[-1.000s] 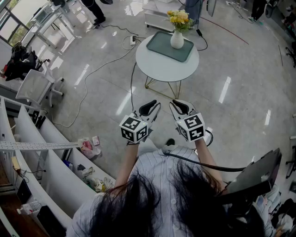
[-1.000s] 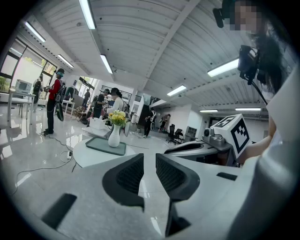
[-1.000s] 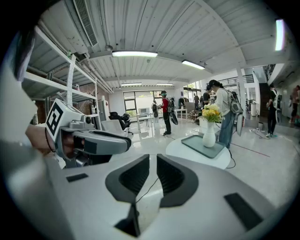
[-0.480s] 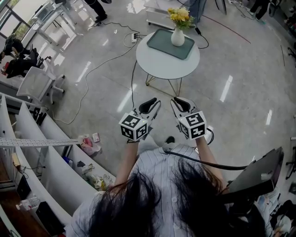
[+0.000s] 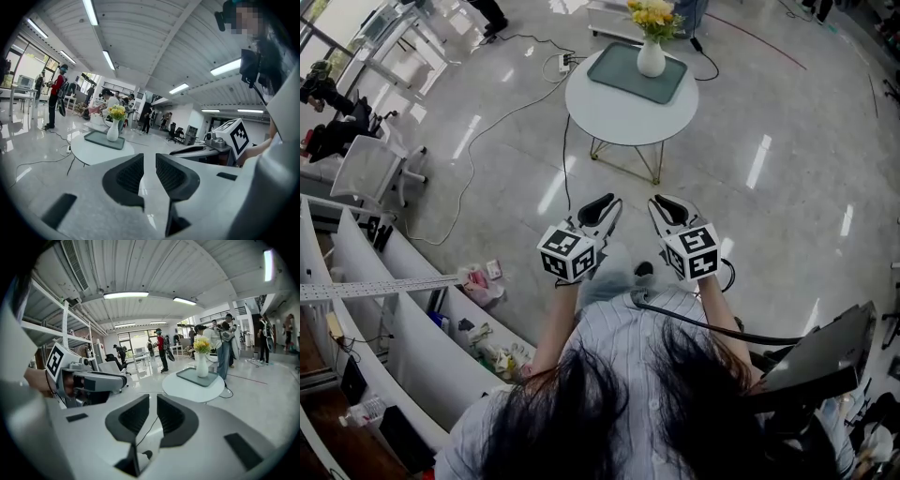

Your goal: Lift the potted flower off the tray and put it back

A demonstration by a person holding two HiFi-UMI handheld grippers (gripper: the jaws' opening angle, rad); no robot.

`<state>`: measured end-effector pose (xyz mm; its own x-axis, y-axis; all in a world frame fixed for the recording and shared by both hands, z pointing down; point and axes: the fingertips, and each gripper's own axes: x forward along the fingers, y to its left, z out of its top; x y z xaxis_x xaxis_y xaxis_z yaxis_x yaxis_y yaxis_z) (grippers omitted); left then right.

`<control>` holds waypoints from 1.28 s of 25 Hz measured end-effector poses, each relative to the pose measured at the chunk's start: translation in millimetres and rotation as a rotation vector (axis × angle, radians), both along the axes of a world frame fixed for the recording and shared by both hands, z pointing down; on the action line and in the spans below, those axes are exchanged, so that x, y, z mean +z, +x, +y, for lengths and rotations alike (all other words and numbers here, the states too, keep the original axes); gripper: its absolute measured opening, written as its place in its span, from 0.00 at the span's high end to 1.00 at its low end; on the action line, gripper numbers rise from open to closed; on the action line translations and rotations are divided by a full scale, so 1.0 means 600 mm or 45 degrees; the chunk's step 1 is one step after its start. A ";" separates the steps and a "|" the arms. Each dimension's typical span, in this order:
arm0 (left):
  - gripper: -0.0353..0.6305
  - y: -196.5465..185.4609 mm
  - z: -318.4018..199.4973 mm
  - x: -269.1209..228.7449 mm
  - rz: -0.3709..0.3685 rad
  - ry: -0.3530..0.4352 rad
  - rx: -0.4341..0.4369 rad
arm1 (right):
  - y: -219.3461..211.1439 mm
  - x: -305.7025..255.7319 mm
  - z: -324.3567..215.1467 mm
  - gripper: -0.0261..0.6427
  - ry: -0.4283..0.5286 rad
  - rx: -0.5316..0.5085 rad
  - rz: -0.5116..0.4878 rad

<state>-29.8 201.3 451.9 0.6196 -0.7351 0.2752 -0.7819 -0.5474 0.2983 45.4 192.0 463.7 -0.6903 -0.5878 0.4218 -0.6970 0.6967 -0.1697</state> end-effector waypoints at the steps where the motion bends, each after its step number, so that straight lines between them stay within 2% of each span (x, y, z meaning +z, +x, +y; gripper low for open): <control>1: 0.83 0.003 -0.004 0.000 0.000 0.002 0.005 | 0.004 0.002 -0.002 0.86 -0.002 0.006 -0.001; 13: 0.83 0.028 -0.058 0.014 0.014 -0.024 0.068 | 0.040 0.019 -0.051 0.86 -0.034 0.098 -0.016; 17: 0.83 0.031 -0.102 0.012 0.062 -0.019 0.072 | 0.045 0.023 -0.086 0.86 -0.040 0.111 -0.009; 27: 0.83 0.020 -0.234 0.028 0.052 -0.071 0.116 | 0.042 0.029 -0.207 0.86 -0.069 0.169 0.001; 32: 0.83 0.014 -0.299 0.027 0.031 -0.076 0.172 | 0.029 0.027 -0.270 0.86 -0.081 0.200 -0.001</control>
<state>-21.3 22.0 468.3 0.7187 -0.6277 0.2992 -0.6946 -0.6277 0.3515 62.6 29.9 480.2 -0.5922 -0.6610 0.4608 -0.7965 0.5668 -0.2106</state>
